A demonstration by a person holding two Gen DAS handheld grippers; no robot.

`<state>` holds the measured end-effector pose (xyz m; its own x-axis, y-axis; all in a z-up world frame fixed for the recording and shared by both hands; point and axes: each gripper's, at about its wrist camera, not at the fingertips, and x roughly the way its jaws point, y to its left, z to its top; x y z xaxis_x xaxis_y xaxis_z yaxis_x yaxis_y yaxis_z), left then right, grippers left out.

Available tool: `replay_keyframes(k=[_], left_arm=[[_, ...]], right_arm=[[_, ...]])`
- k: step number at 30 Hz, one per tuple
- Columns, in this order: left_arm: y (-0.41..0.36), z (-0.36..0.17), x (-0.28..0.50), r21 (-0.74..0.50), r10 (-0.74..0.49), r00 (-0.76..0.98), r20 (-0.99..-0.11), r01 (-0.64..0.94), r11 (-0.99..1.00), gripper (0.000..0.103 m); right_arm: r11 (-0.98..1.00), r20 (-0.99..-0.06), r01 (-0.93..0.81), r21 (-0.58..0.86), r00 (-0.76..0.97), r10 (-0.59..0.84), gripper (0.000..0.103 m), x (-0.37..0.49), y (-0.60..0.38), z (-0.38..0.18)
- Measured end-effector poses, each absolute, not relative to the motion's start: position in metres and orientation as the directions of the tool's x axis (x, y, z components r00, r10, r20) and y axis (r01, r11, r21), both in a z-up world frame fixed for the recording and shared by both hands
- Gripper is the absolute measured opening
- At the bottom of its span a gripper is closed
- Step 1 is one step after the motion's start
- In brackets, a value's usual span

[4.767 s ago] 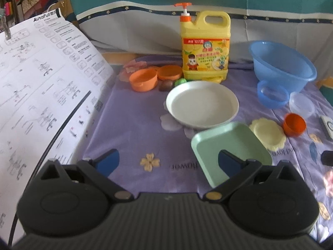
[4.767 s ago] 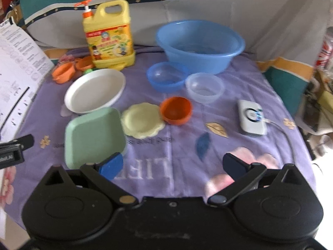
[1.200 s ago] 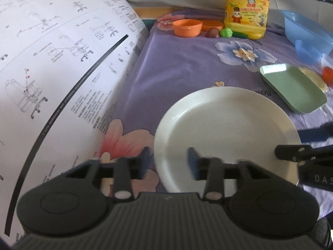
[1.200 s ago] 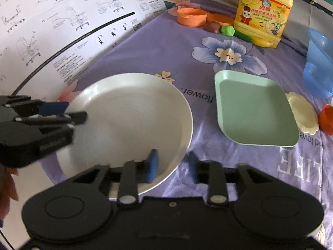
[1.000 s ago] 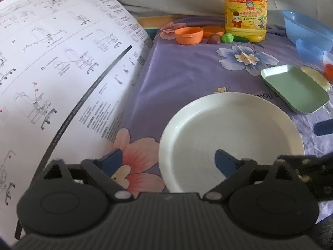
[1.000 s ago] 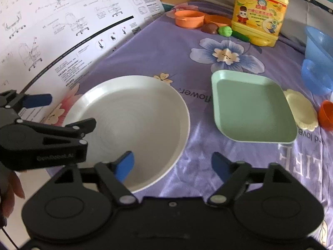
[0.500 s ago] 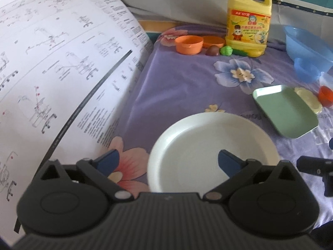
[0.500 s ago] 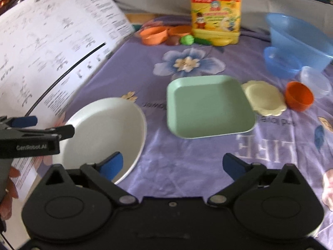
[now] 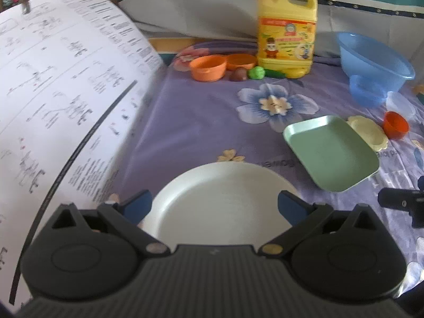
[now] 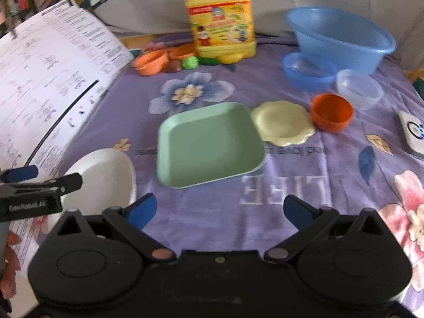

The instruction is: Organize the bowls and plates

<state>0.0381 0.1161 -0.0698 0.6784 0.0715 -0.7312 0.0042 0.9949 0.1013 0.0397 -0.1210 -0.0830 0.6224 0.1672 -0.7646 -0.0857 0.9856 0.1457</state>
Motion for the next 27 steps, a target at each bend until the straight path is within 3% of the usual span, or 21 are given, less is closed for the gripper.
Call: replay_keyframes(k=[7,9,15,17,19,23,27], left_arm=[[0.088,-0.074,0.057,0.101,0.035,0.676,-0.736,0.059,0.993,0.103],[0.081,-0.076,0.065,0.098,0.023,0.674,-0.739,0.073,0.992,0.103],[0.061,-0.083,0.093,0.091,-0.013,0.657,-0.753,0.124,0.988,0.103],[0.057,-0.086,0.102,0.082,-0.026,0.649,-0.761,0.136,0.987,0.103],[0.054,-0.090,0.110,0.068,-0.040,0.638,-0.769,0.144,0.987,0.103],[0.050,-0.096,0.123,0.040,-0.070,0.616,-0.784,0.163,0.986,0.097],[0.046,-0.101,0.133,0.026,-0.091,0.597,-0.797,0.184,0.983,0.091]], right_arm=[[0.986,-0.770,0.004,0.167,0.625,0.128,0.103,0.059,-0.158,-0.084],[0.985,-0.765,0.014,0.172,0.631,0.125,0.098,0.066,-0.166,-0.083],[0.965,-0.774,0.059,0.254,0.611,0.166,0.072,0.093,-0.184,-0.094],[0.963,-0.777,0.058,0.263,0.604,0.176,0.057,0.103,-0.183,-0.098],[0.963,-0.782,0.049,0.265,0.595,0.185,0.049,0.110,-0.179,-0.102],[0.962,-0.790,0.032,0.270,0.578,0.203,0.035,0.121,-0.171,-0.109],[0.960,-0.802,0.012,0.280,0.553,0.227,0.030,0.129,-0.163,-0.116]])
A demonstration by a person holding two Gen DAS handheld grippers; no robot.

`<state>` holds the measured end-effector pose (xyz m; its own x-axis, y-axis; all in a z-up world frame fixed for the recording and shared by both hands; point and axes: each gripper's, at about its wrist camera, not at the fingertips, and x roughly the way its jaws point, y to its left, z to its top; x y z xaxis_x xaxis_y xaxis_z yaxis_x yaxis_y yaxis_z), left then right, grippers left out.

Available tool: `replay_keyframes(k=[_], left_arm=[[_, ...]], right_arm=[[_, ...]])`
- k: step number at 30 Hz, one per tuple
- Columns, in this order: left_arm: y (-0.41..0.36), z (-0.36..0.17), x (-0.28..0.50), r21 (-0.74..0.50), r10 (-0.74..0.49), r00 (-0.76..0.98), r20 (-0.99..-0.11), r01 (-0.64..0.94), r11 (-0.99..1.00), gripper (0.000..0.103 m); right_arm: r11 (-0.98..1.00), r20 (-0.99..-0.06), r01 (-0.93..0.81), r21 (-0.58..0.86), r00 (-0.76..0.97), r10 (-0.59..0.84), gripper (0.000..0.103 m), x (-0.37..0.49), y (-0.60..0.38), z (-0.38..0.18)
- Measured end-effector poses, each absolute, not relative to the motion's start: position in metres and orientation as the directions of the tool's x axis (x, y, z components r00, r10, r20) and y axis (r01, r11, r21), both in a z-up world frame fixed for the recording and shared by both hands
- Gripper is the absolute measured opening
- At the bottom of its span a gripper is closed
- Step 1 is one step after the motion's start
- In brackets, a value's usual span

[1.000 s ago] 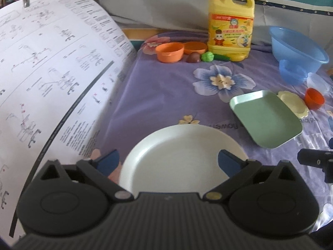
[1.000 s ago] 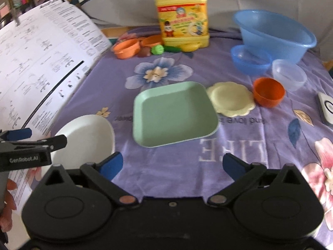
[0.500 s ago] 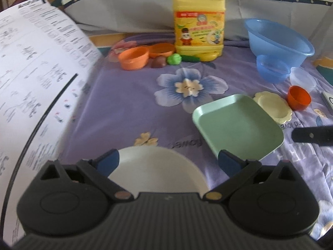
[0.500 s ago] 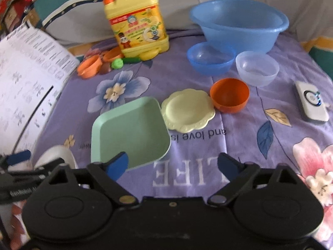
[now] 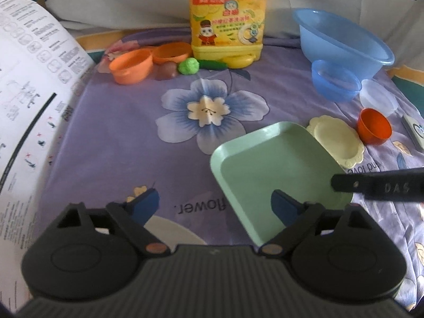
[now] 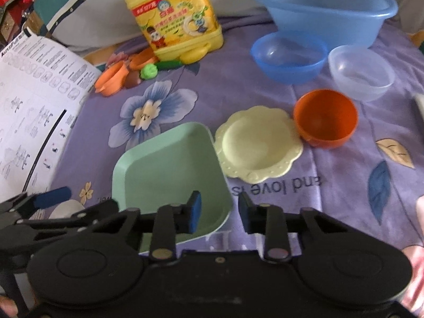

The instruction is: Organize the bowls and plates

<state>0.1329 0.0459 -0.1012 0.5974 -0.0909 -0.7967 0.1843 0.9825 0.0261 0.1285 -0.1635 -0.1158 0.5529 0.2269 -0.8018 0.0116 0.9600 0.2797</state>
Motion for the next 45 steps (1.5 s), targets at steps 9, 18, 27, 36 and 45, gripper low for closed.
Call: replay_keyframes(k=[9,18,27,36,45], left_arm=[[0.047,-0.108,0.149,0.009,-0.104,0.580,-0.808,0.188,0.982,0.083],[0.042,-0.119,0.156,-0.025,-0.151,0.540,-0.828,0.234,0.972,0.053],[0.044,-0.125,0.162,-0.025,-0.149,0.545,-0.825,0.229,0.973,0.048],[0.042,-0.123,0.168,0.003,-0.112,0.576,-0.810,0.195,0.981,0.037],[0.038,-0.105,0.158,0.043,-0.096,0.623,-0.777,0.204,0.978,0.035]], right_arm=[[0.950,-0.809,-0.038,0.311,0.514,0.285,0.030,0.129,-0.153,-0.120],[0.954,-0.803,-0.066,0.294,0.524,0.284,0.030,0.152,-0.146,-0.123],[0.966,-0.792,-0.124,0.228,0.552,0.258,0.030,0.159,-0.132,-0.126],[0.973,-0.789,-0.138,0.187,0.568,0.233,0.034,0.163,-0.120,-0.126],[0.972,-0.790,-0.127,0.197,0.567,0.234,0.032,0.148,-0.122,-0.120]])
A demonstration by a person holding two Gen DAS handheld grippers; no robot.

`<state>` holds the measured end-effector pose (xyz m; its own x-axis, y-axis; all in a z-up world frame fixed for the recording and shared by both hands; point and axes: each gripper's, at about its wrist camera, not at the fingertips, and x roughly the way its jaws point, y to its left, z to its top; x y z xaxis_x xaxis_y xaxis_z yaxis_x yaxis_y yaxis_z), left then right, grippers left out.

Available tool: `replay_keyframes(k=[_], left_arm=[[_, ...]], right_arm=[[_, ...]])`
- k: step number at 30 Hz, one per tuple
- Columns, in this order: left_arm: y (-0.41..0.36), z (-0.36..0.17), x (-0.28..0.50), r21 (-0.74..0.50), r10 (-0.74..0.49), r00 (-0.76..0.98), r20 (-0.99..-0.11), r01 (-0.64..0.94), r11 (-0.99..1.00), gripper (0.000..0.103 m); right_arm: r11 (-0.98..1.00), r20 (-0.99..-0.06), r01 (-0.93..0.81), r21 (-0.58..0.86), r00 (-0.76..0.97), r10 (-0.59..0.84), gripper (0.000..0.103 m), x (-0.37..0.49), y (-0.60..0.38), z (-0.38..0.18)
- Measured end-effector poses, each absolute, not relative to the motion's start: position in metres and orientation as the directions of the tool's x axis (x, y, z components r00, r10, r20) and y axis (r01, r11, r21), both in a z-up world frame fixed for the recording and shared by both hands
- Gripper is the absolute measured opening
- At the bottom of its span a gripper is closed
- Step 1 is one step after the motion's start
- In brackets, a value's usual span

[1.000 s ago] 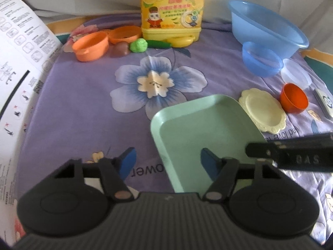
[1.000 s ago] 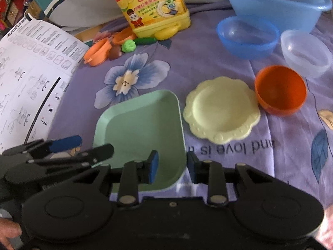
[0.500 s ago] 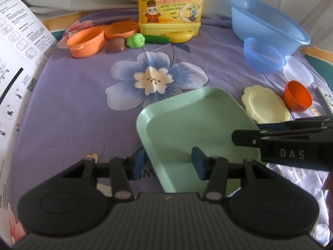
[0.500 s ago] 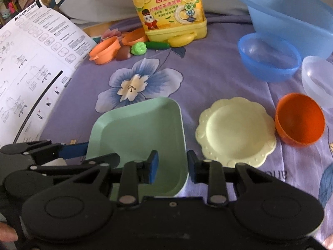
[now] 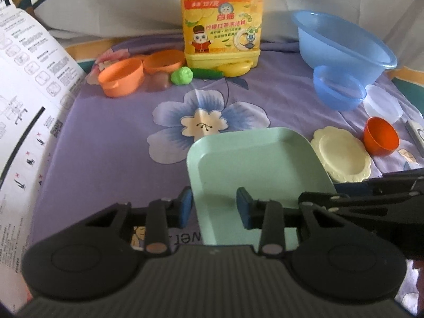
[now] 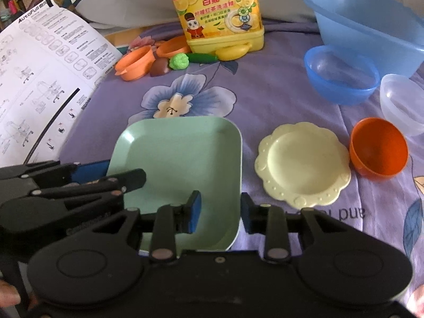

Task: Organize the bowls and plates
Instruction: 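Carry the green plate into the white plate and open the right tool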

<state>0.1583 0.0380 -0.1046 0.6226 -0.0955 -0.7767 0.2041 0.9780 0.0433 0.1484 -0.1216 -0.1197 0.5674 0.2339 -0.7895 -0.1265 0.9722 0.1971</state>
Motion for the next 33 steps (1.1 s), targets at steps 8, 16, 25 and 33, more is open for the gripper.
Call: replay_keyframes(k=[8,16,25,33], left_arm=[[0.036,-0.086,0.139,0.044,-0.111,0.648,-0.754,0.218,0.975,0.035],[0.044,-0.063,0.110,0.030,-0.124,0.669,-0.733,0.214,0.976,0.035],[0.075,-0.042,0.068,0.012,-0.114,0.690,-0.715,0.175,0.985,0.036],[0.117,-0.039,0.038,0.010,-0.073,0.695,-0.715,0.114,0.993,0.035]], right_arm=[[0.975,-0.776,-0.136,0.176,0.590,0.223,0.032,0.125,-0.123,-0.102],[0.975,-0.751,-0.155,0.158,0.623,0.220,0.032,0.093,-0.120,-0.074],[0.967,-0.734,-0.216,0.138,0.633,0.246,0.032,0.058,-0.095,-0.051],[0.947,-0.746,-0.294,0.127,0.601,0.286,0.032,0.037,-0.056,-0.051]])
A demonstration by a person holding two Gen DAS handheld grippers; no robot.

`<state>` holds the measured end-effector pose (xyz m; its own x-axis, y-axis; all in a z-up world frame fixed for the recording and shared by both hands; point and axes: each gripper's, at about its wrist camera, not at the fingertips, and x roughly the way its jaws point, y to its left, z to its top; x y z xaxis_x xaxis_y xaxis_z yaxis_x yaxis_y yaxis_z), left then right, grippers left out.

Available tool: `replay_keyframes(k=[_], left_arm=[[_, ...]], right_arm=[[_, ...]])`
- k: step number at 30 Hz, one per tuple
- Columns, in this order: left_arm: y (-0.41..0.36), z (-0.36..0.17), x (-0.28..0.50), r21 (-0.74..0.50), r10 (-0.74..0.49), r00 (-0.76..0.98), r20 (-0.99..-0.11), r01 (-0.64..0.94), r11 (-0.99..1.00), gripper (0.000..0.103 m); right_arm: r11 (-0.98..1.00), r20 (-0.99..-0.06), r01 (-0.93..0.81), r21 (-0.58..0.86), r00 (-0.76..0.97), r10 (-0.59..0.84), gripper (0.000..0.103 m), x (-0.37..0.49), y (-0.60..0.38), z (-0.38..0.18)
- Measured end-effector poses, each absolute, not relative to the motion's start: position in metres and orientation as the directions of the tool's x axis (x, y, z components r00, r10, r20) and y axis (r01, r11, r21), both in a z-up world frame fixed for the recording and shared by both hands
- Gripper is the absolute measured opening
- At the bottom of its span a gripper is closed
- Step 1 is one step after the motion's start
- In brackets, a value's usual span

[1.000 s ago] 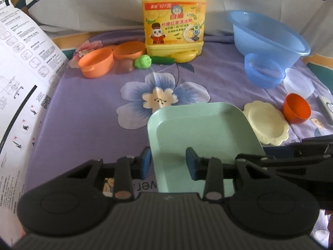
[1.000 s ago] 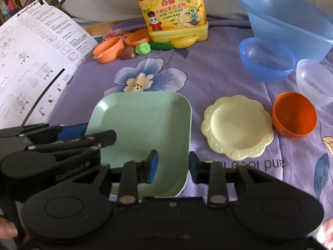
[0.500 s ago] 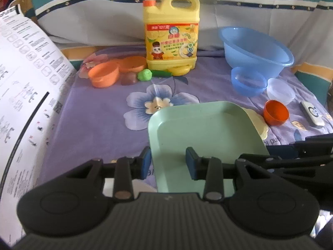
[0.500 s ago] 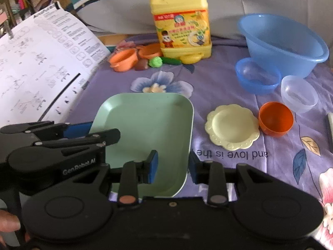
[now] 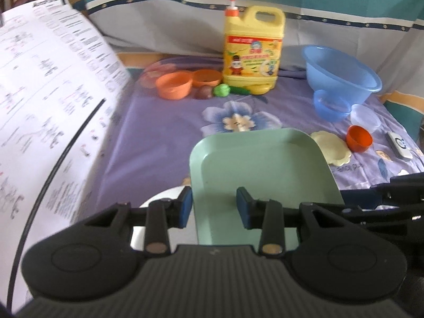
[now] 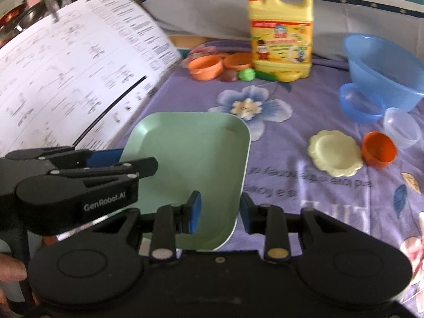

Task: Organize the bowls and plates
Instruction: 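Carry the green plate into the white plate and open the right tool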

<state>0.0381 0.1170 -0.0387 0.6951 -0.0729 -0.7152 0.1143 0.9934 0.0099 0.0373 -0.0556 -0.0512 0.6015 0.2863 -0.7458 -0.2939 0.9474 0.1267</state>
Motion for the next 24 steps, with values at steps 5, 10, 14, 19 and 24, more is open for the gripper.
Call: replay_keyframes(k=[5,10,14,19,24], left_arm=[[0.147,-0.044,0.027,0.000,-0.045,0.684,-0.728,0.066,0.998,0.035],[0.170,-0.055,0.021,0.003,-0.021,0.667,-0.744,0.035,0.999,0.035],[0.180,-0.067,0.021,0.012,-0.011,0.649,-0.761,0.030,0.999,0.035],[0.186,-0.081,0.027,0.007,-0.016,0.628,-0.778,0.033,0.999,0.036],[0.185,-0.095,0.034,0.011,-0.019,0.612,-0.791,0.046,0.999,0.036]], right_arm=[[0.930,-0.765,-0.348,0.120,0.565,0.310,0.032,0.031,-0.025,-0.059],[0.915,-0.789,-0.389,0.104,0.528,0.314,0.032,0.030,0.003,-0.071],[0.911,-0.807,-0.399,0.101,0.503,0.310,0.032,0.033,0.017,-0.080],[0.910,-0.827,-0.404,0.092,0.477,0.296,0.032,0.037,0.026,-0.093],[0.913,-0.843,-0.398,0.087,0.458,0.280,0.032,0.044,0.028,-0.106]])
